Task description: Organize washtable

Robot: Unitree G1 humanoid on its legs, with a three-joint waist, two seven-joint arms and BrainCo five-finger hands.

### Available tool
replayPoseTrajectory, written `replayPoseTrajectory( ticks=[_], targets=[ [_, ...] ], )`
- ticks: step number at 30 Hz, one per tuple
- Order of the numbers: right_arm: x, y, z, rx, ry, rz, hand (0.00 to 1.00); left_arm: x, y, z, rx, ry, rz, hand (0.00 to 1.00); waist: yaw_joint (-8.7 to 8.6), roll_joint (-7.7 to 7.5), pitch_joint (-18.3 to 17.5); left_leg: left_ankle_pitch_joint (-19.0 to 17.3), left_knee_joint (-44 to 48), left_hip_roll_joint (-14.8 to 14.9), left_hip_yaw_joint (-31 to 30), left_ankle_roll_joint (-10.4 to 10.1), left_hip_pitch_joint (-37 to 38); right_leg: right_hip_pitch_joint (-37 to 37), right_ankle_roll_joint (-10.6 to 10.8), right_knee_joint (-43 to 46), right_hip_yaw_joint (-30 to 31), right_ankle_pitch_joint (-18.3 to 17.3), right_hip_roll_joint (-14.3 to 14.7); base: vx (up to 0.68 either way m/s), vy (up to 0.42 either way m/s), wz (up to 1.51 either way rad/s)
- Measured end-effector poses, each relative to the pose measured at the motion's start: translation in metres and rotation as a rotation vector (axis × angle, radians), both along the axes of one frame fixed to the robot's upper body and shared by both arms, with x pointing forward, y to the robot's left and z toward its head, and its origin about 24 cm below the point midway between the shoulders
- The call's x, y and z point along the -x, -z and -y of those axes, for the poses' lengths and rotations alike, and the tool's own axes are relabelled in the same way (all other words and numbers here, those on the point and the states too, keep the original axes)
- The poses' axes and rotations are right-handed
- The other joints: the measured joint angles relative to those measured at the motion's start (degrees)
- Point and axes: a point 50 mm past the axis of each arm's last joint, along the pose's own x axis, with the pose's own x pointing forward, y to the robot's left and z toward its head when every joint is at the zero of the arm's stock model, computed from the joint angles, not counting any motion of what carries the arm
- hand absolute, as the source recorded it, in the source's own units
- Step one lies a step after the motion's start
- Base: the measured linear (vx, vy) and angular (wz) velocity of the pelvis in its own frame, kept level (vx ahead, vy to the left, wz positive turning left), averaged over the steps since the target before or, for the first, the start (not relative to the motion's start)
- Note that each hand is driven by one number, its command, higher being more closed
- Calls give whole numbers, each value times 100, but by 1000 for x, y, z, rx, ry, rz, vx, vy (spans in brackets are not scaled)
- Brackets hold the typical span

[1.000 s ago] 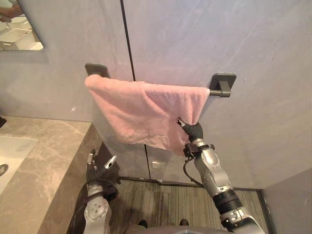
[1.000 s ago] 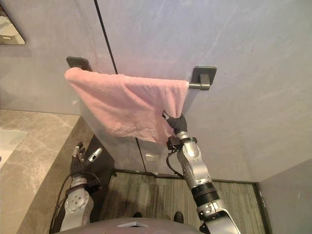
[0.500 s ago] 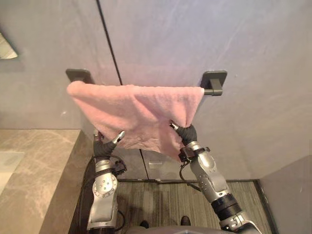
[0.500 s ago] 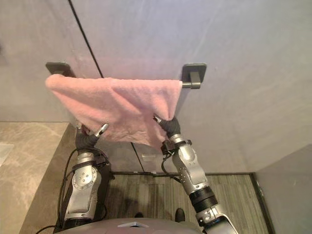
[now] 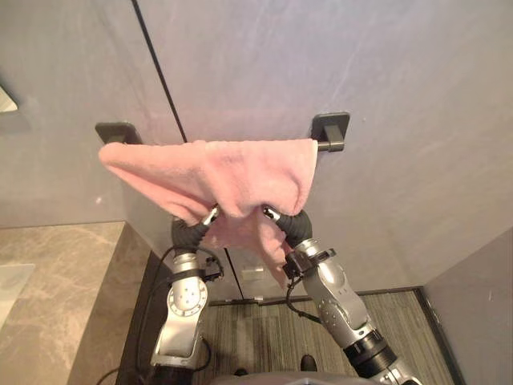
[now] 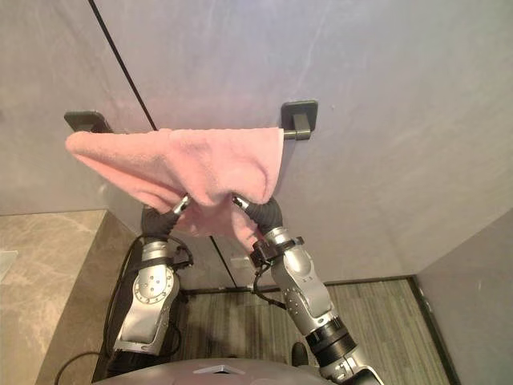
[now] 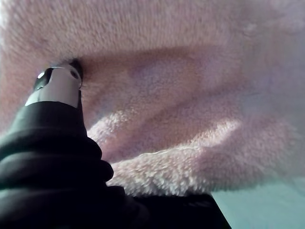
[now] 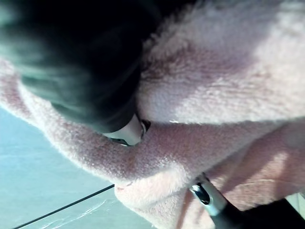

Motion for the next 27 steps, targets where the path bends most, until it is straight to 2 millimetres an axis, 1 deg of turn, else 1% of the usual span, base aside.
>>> replayPoseTrajectory(
  ticks=[3,6,8,15,19,24,27],
  targets=[
    [0,1,1,2,4,-2,100,-4,-8,4,-5,27,40,100,-108,52,-81,0,-1,9,57,0,10,-22,11,-3,69,12,14,3,-2,-11],
    [1,4,7,-1,30,-15,100,-4,-8,4,-4,29,43,100,-162,55,-106,0,-13,16,111,1,16,-51,4,-5,137,42,28,2,-5,-15],
    [2,9,14,-5,63,-32,100,-4,-8,3,-4,23,43,100,-165,49,-110,1,-21,14,114,1,23,-48,8,-5,137,44,26,0,0,0],
    [2,14,26,-8,126,-57,100,-2,-5,-6,-25,-11,34,100,-174,42,-140,3,-92,8,120,4,127,26,18,-5,134,45,16,0,0,0],
    [-1,18,34,23,182,-69,100,0,-1,-4,-41,10,14,100,-174,39,-143,17,-153,2,109,12,154,27,20,-5,127,43,13,0,0,0],
    [-6,25,39,89,251,-76,100,3,11,-2,-33,21,-37,100,-163,36,-143,46,-205,-4,72,14,205,72,41,-4,98,27,6,5,1,3],
    [-9,27,44,123,296,-74,100,3,12,2,-61,33,-40,100,-161,30,-141,46,-219,-10,38,15,219,127,43,-4,60,1,-4,6,5,7]
  ],
)
